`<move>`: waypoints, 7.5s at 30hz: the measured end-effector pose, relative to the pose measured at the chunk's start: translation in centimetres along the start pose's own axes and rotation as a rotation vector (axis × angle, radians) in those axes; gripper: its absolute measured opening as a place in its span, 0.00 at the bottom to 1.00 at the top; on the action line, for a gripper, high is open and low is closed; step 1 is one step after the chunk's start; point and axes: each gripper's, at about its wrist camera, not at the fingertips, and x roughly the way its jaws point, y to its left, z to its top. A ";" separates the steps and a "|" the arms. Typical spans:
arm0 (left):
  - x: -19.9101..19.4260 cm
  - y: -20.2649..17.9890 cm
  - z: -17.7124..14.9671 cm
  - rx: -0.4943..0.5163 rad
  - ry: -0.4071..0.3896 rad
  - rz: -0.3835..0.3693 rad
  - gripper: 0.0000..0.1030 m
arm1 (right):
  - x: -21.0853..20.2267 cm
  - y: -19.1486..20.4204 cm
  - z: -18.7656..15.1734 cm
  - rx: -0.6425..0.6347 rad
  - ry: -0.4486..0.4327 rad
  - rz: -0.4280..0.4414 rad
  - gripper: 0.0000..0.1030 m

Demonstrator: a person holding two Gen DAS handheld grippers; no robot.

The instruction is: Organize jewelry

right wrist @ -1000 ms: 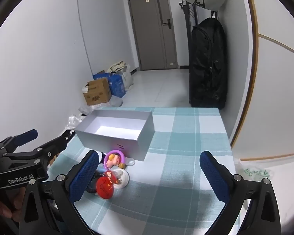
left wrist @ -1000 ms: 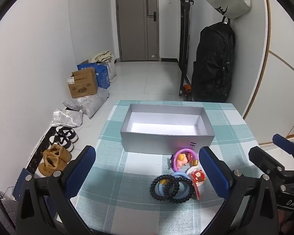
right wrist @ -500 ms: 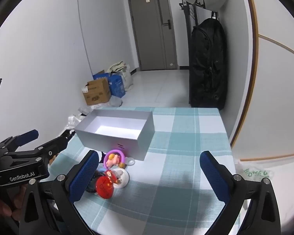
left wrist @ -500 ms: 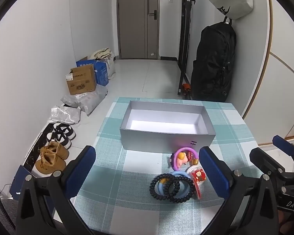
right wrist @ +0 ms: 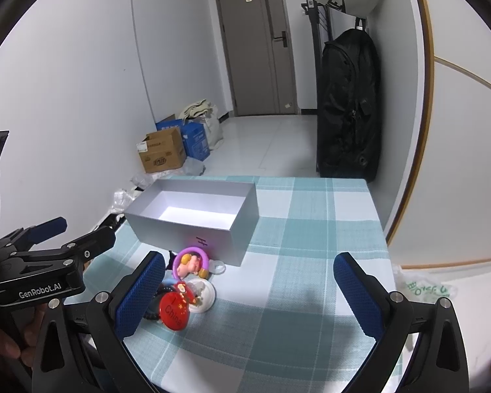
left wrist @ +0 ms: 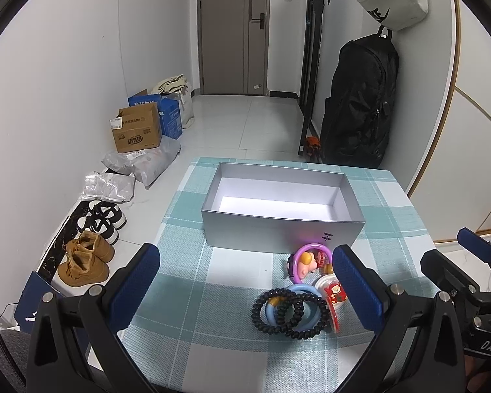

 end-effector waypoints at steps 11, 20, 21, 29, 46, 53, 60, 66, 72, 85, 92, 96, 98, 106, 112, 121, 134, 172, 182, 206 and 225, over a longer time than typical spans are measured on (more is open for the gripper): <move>0.2 0.2 0.0 -0.006 0.006 -0.006 0.99 | 0.3 0.2 0.0 -0.003 0.006 0.006 1.00; 0.2 0.2 -0.1 -0.006 0.007 -0.008 0.99 | 0.3 0.3 -0.1 0.000 0.006 0.006 1.00; 0.2 0.2 -0.1 -0.005 0.007 -0.008 0.99 | 0.3 0.4 -0.1 -0.001 0.005 0.006 1.00; 0.2 0.3 -0.1 -0.002 0.007 -0.012 0.99 | 0.4 0.4 -0.1 0.003 0.004 0.007 1.00; 0.2 0.2 -0.1 -0.005 0.010 -0.014 0.99 | 0.5 0.3 0.0 0.006 0.006 0.010 1.00; 0.4 0.3 -0.2 -0.007 0.018 -0.020 0.99 | 0.7 0.3 -0.1 0.010 0.019 0.020 1.00; 1.1 0.9 -0.1 -0.019 0.053 -0.041 0.99 | 1.5 0.5 -0.5 0.013 0.053 0.046 1.00; 1.8 1.8 0.1 -0.050 0.088 -0.055 0.99 | 2.9 0.8 -1.0 0.026 0.128 0.143 1.00; 3.5 4.1 0.1 -0.101 0.171 -0.013 0.99 | 4.8 2.6 -2.4 0.006 0.251 0.246 0.94; 5.4 5.5 -1.0 -0.118 0.307 -0.115 0.96 | 8.2 4.7 -4.4 -0.021 0.411 0.308 0.40; 6.2 4.4 -2.1 -0.097 0.412 -0.236 0.96 | 8.1 4.7 -4.4 -0.002 0.417 0.352 0.13; 6.4 4.0 -2.2 -0.092 0.434 -0.281 0.96 | 7.8 4.0 -4.2 0.031 0.411 0.364 0.08; 6.4 3.5 -2.3 -0.076 0.443 -0.296 0.96 | 7.7 3.6 -3.9 0.042 0.407 0.361 0.07; 7.3 2.8 -2.7 -0.010 0.446 -0.275 0.86 | 6.5 2.4 -3.5 0.070 0.381 0.359 0.04; 7.1 2.2 -2.7 0.038 0.427 -0.280 0.65 | 6.0 1.8 -3.1 0.094 0.354 0.356 0.04; 7.1 2.2 -2.6 0.031 0.439 -0.330 0.35 | 4.5 0.6 -2.7 0.136 0.314 0.360 0.04; 5.7 3.9 -1.0 -0.087 0.400 -0.370 0.32 | 3.8 -0.2 -0.7 0.189 0.225 0.388 0.04; 12.4 4.4 7.7 -0.204 0.325 -0.466 0.68 | 13.9 -0.6 6.7 0.161 0.308 0.371 0.34; 8.6 3.5 7.3 -0.153 0.209 -0.421 0.78 | 8.9 -2.4 6.3 0.149 0.201 0.327 0.59; 4.4 1.7 0.4 -0.067 0.252 -0.262 0.80 | 2.5 -3.0 1.1 0.085 0.141 0.233 0.98; 6.6 -0.8 -3.3 0.023 0.454 -0.294 0.81 | 2.0 -3.7 -1.0 0.136 0.186 0.223 1.00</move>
